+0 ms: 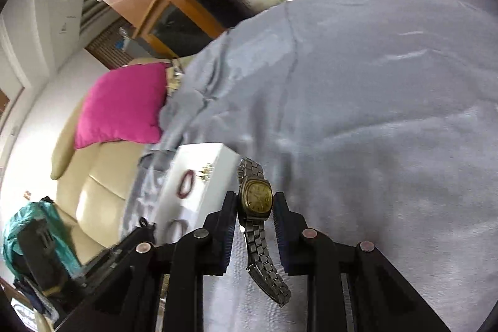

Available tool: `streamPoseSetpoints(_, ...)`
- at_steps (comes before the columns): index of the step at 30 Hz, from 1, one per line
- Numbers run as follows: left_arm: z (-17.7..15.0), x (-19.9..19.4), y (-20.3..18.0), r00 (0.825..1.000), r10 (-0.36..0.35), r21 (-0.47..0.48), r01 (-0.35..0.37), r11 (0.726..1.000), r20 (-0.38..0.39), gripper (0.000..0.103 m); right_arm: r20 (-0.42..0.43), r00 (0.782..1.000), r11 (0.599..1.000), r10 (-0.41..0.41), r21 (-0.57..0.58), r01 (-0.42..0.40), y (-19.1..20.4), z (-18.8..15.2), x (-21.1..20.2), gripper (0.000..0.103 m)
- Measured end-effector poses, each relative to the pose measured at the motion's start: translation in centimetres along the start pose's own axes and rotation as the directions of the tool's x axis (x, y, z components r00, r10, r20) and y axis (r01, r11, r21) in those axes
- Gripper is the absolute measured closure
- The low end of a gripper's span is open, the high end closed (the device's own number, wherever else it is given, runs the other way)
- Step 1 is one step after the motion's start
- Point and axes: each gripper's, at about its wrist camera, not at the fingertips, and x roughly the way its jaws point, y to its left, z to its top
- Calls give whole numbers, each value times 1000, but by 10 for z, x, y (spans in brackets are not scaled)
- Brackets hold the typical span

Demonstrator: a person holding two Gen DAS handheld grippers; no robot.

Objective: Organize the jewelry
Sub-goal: 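Carry the black ring in the left tool while the right tool carries the watch into the tray, opening both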

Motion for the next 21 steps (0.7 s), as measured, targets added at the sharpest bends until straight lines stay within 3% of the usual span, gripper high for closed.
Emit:
streamPoseSetpoints(10, -4, 0, 33, 998, 57, -21, -57, 998, 0, 87, -40, 993, 994, 114, 9, -113, 51, 8, 38, 78)
streamPoseSetpoints(21, -11, 15, 53, 995, 76, -31, -78, 996, -60, 87, -110, 976, 982, 188, 19, -187, 90, 6, 83, 78)
